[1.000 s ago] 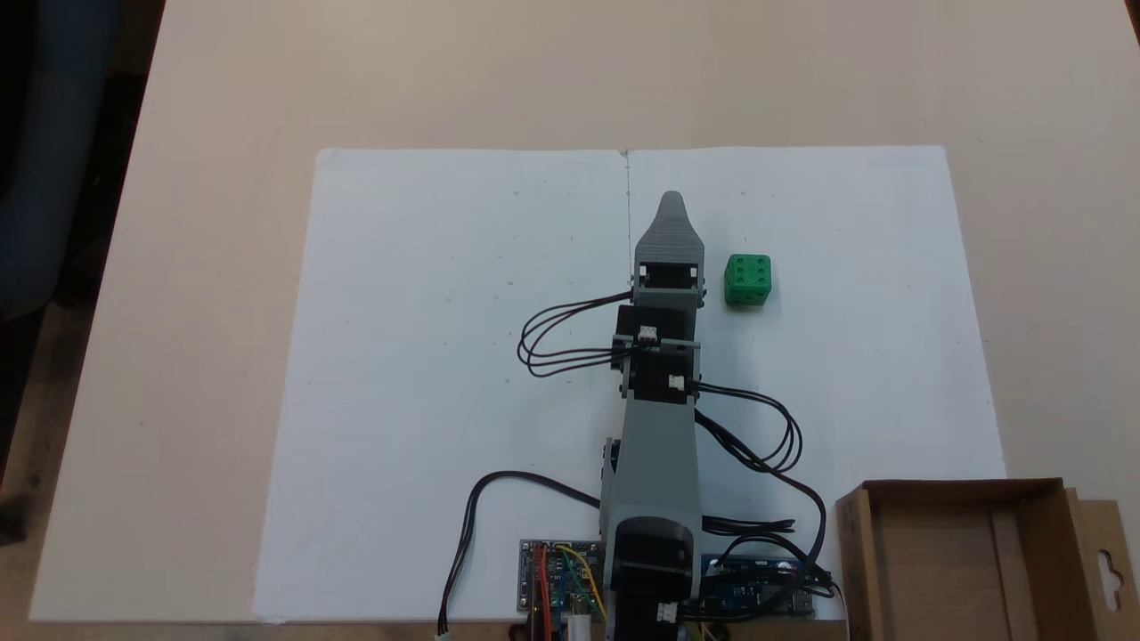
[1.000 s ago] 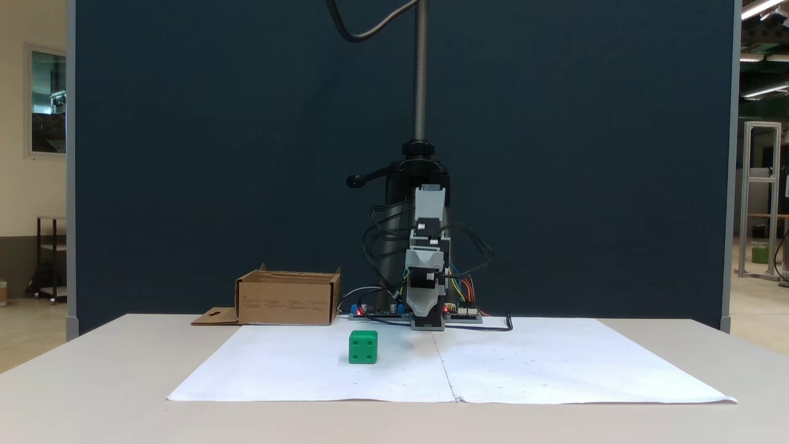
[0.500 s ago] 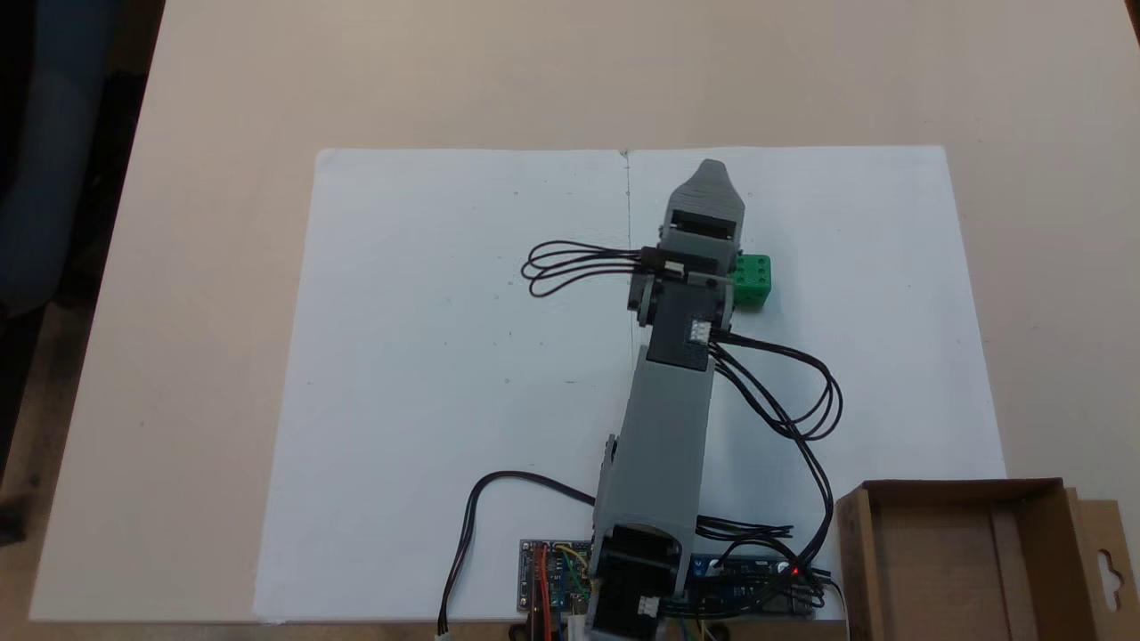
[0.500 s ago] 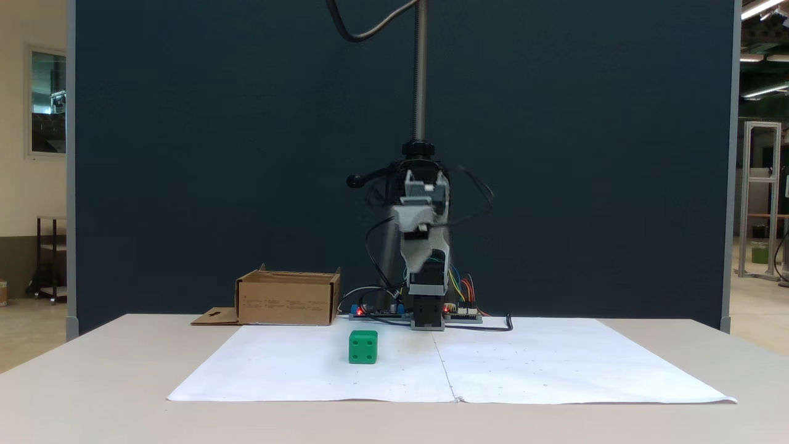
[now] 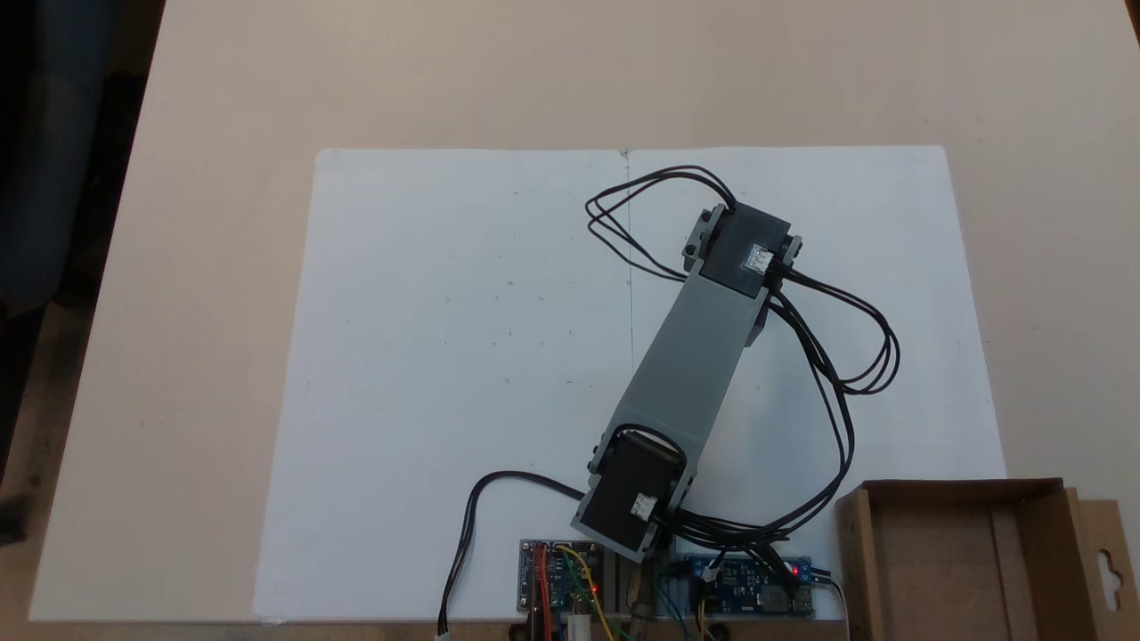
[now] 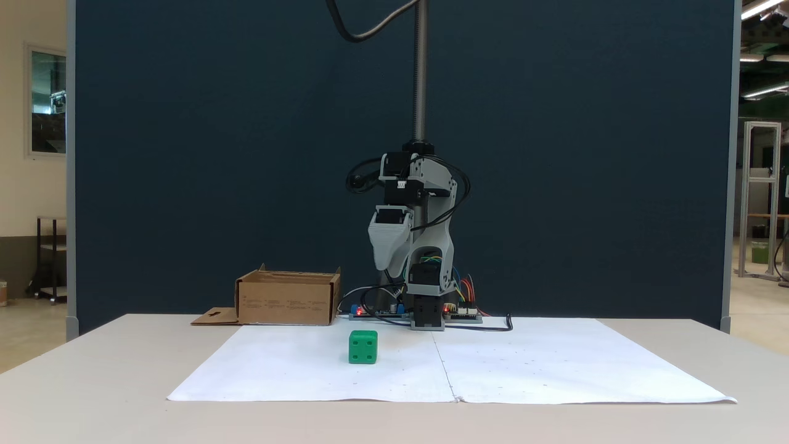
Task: Grasp a green dice and put it in the bin.
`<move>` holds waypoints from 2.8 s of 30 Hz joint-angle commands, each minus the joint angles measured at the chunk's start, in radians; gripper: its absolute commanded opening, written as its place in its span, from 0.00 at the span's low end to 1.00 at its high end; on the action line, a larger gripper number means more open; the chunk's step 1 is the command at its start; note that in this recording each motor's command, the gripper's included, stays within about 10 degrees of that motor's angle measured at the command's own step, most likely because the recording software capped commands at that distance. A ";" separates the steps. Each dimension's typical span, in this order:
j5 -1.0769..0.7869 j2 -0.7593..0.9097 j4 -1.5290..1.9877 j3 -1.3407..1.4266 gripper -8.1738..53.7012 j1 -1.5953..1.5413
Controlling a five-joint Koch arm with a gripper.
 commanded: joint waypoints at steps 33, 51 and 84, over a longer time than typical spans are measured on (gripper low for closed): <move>-0.055 -0.302 -0.074 -0.193 0.84 -0.051; 0.089 -0.387 -0.104 -0.190 0.84 -0.051; -0.193 -0.568 -0.242 -0.192 0.84 -0.055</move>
